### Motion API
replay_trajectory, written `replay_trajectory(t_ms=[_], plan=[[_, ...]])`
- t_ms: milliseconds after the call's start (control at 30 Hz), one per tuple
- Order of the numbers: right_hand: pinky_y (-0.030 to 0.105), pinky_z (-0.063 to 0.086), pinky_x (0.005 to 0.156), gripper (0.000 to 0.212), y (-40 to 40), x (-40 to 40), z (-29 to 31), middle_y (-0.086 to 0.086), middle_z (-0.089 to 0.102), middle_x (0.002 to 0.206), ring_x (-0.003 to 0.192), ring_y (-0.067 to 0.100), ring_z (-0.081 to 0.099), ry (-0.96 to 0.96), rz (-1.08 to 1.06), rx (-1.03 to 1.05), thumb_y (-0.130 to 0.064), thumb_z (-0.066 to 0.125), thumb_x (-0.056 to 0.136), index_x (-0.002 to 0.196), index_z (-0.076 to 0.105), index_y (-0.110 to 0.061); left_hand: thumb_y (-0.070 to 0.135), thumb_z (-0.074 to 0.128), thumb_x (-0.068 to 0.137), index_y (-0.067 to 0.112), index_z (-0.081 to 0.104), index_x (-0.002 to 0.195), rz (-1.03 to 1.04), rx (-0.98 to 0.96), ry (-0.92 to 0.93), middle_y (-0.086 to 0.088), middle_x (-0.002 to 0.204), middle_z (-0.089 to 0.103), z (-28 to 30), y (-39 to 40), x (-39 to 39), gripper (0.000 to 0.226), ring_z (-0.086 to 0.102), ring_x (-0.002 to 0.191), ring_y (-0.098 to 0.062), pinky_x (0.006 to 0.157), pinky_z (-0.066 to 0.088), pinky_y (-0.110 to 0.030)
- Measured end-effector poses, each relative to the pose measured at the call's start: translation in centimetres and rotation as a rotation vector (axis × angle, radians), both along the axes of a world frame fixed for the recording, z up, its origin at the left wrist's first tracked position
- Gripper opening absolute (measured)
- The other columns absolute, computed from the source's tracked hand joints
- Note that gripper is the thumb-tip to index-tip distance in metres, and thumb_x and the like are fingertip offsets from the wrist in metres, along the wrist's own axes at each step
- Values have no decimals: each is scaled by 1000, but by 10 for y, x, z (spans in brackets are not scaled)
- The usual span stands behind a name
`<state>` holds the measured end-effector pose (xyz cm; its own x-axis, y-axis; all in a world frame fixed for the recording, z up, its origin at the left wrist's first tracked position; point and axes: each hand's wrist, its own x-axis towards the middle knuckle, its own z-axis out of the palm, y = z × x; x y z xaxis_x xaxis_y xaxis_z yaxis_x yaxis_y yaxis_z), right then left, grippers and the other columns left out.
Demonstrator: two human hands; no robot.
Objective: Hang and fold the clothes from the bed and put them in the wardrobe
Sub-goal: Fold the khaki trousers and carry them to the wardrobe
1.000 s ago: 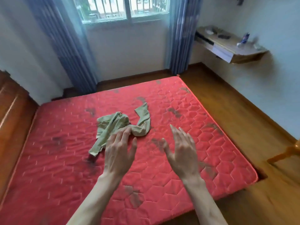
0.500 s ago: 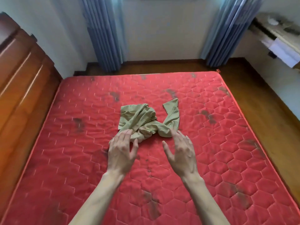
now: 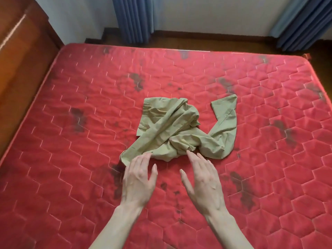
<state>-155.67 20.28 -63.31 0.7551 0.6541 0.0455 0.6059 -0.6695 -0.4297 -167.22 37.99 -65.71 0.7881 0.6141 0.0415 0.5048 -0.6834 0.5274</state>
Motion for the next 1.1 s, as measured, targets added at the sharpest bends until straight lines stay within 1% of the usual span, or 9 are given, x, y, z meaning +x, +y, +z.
replay_trajectory(t_ms=[233, 367, 433, 567, 700, 833, 933, 1033, 1100], plan=[[38, 35, 118, 58, 41, 20, -132, -4, 58, 149, 143, 16, 49, -20, 161, -76, -46, 45, 101, 152, 50, -19, 35, 52, 98, 15, 60, 138, 54, -11, 73, 1, 130, 66, -130, 36, 24, 46, 60, 123, -18, 101, 53, -41], [42, 42, 116, 62, 78, 36, -188, -2, 56, 151, 145, 19, 47, -39, 264, -121, -40, 61, 95, 152, 48, -18, 14, 78, 85, 11, 61, 138, 31, 41, 155, -2, 130, 66, -188, 52, 34, 56, 61, 123, -23, 101, 53, -42], [46, 42, 117, 69, 98, 44, -209, -1, 54, 153, 147, 22, 45, -73, 314, -132, -36, 70, 89, 151, 48, -17, 10, 84, 76, 14, 64, 132, 15, 66, 193, 2, 123, 66, -209, 56, 38, 59, 60, 115, -22, 97, 53, -40], [51, 25, 123, 81, 115, 48, -246, 0, 55, 150, 147, 26, 44, -114, 340, -198, -27, 80, 76, 151, 51, -19, 9, 77, 81, 19, 69, 111, 26, 127, 182, 4, 103, 64, -231, 48, 41, 33, 55, 97, -24, 91, 48, -39], [54, 29, 121, 76, 94, 34, -253, 0, 60, 126, 127, 25, 55, -134, 331, -225, -18, 77, 71, 144, 56, -27, 9, 73, 85, 17, 66, 113, -9, 47, 74, 2, 110, 63, -228, 30, 28, 29, 55, 106, -22, 96, 47, -38], [49, 44, 108, 34, 76, 30, -247, -1, 59, 99, 100, 27, 61, -133, 334, -197, -23, 83, 73, 104, 71, -27, 14, 69, 90, 18, 62, 109, -167, -46, 8, 4, 101, 61, -222, 12, 8, 20, 59, 101, -20, 99, 49, -38], [40, 53, 90, 11, 55, 22, -239, -8, 62, 102, 94, 21, 62, -7, 384, -120, -31, 71, 87, 97, 72, -26, 26, 64, 92, 24, 58, 108, -175, -168, -19, 12, 98, 57, -215, 1, -7, 17, 58, 94, -13, 86, 48, -28], [28, 52, 84, 29, 34, 11, -216, -16, 68, 105, 96, 12, 62, 115, 329, -23, -43, 51, 97, 105, 74, -28, 33, 68, 92, 23, 59, 117, -174, -247, -23, 15, 108, 57, -211, -1, -20, 29, 59, 101, -8, 84, 50, -25], [19, 46, 88, 30, 22, 5, -198, -17, 71, 110, 101, 8, 62, 172, 252, 46, -41, 50, 99, 112, 74, -27, 34, 71, 91, 18, 60, 127, -211, -239, -23, 12, 120, 58, -207, -2, -26, 40, 60, 111, -10, 90, 52, -29]])
